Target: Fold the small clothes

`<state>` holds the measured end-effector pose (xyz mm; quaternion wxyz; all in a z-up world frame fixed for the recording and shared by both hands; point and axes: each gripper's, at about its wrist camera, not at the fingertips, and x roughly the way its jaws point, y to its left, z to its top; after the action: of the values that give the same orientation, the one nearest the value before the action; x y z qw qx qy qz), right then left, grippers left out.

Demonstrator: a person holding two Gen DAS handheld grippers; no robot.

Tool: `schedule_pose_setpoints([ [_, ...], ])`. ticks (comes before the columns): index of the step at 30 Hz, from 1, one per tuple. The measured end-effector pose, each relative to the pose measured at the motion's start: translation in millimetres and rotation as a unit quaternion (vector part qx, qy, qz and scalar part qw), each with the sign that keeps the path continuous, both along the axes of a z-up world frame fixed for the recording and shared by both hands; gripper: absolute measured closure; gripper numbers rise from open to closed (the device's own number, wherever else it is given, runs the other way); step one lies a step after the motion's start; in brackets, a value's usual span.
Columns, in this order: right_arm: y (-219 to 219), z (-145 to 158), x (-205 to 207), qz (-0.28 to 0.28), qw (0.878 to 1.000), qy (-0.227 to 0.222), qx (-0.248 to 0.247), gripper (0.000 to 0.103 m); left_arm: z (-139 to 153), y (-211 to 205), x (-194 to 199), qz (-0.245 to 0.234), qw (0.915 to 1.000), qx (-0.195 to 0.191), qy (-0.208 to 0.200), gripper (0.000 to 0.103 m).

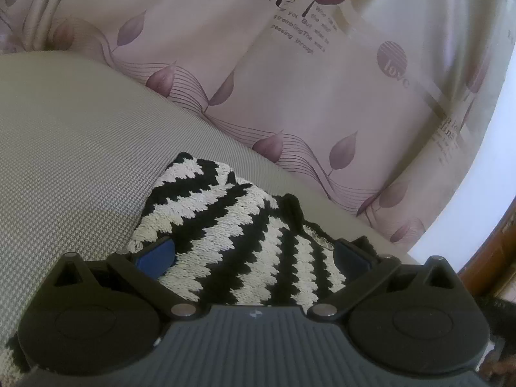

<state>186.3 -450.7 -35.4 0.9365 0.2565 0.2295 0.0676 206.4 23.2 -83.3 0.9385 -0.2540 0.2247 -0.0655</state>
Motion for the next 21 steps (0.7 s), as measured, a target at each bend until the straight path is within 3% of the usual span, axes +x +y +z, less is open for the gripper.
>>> schedule_pose_setpoints([
  [3, 33.0, 7.4, 16.3, 0.069, 0.996, 0.013, -0.062, 0.097, -0.4, -0.3, 0.1, 0.0, 1.0, 0.002, 0.001, 0.0],
  [7, 50.2, -26.8, 36.4, 0.091, 0.986, 0.091, -0.108, 0.098, -0.3, -1.7, 1.5, -0.001, 1.0, 0.007, 0.004, 0.0],
  [13, 30.3, -28.3, 33.0, 0.086, 0.991, 0.092, -0.052, 0.097, -0.3, -0.7, 1.6, -0.008, 0.9999, 0.005, 0.005, 0.0],
  [16, 17.3, -6.0, -19.9, 0.069, 0.997, 0.038, -0.005, 0.092, 4.9, 6.8, -2.0, -0.041, 0.9989, -0.015, 0.019, 0.0],
  [18, 9.0, 3.6, -64.1, 0.084, 0.996, 0.012, 0.021, 0.083, 13.7, 14.0, -19.1, -0.071, 0.9966, -0.033, 0.025, 0.0],
  [20, 1.6, 8.2, -117.2, 0.097, 0.995, -0.001, 0.004, 0.053, 19.6, 21.1, -44.8, -0.084, 0.9954, -0.04, 0.023, 0.0],
  [21, -2.4, 7.7, -146.0, 0.1, 0.995, -0.004, -0.011, 0.043, 21.5, 23.9, -57.0, -0.092, 0.9946, -0.036, 0.03, 0.0],
])
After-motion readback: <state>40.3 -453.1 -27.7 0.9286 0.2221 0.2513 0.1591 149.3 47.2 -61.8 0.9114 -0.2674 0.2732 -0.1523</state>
